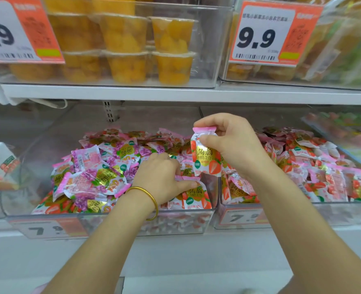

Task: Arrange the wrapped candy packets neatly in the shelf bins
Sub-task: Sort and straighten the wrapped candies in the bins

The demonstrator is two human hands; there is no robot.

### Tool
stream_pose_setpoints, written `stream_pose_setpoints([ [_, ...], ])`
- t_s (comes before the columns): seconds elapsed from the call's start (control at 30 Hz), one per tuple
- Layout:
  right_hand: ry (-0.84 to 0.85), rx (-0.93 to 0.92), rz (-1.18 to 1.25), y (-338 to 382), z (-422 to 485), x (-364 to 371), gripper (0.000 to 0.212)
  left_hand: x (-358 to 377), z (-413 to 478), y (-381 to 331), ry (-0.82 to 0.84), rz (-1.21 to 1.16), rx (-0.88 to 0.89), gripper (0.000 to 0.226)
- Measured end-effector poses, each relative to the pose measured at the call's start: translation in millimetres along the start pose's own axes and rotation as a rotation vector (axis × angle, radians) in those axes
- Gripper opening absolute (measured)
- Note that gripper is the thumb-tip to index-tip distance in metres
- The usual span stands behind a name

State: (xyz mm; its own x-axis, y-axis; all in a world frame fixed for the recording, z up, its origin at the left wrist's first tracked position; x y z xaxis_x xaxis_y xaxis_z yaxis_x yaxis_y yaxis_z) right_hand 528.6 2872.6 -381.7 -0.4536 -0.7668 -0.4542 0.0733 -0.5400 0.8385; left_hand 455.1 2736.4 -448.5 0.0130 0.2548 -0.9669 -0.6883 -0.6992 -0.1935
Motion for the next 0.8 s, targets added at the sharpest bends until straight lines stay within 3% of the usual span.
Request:
stream_pose_setpoints([
  [0.23, 0.018, -0.101, -0.148, 7, 4, 16, 0.023, -15, -2, 18, -0.064, -0.216, -0.047, 0.016],
  [0.5, 0.265, -0.144, -0.531, 9, 1, 28, 0.019, -23, -2, 22, -0.178, -0.381, -0.13, 0.016],
  [0.7, 0.402, -0.25, -0.938, 1, -1, 25, 0.03, -26, -5, 9, -0.096, -0.416, -0.035, 0.002],
  [0.8, 0.454, -0.233, -0.964, -4, -4, 20, 0.028, -27, -8, 3, 0.023, -0.413, 0.011, 0.022],
])
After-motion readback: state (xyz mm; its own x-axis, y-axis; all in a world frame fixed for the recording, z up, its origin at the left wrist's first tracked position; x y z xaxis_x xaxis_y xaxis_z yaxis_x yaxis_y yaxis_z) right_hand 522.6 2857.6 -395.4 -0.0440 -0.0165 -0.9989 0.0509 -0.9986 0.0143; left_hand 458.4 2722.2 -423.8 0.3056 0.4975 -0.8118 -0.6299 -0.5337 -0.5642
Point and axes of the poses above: each hand's wrist, its own z-axis towards the middle knuckle, its own x-axis out of the palm, y = z × x, the point moved 1 cm from there along z, towards the middle knuckle, and after that the axes turned 1 degree about z, right-handed, at the moved point
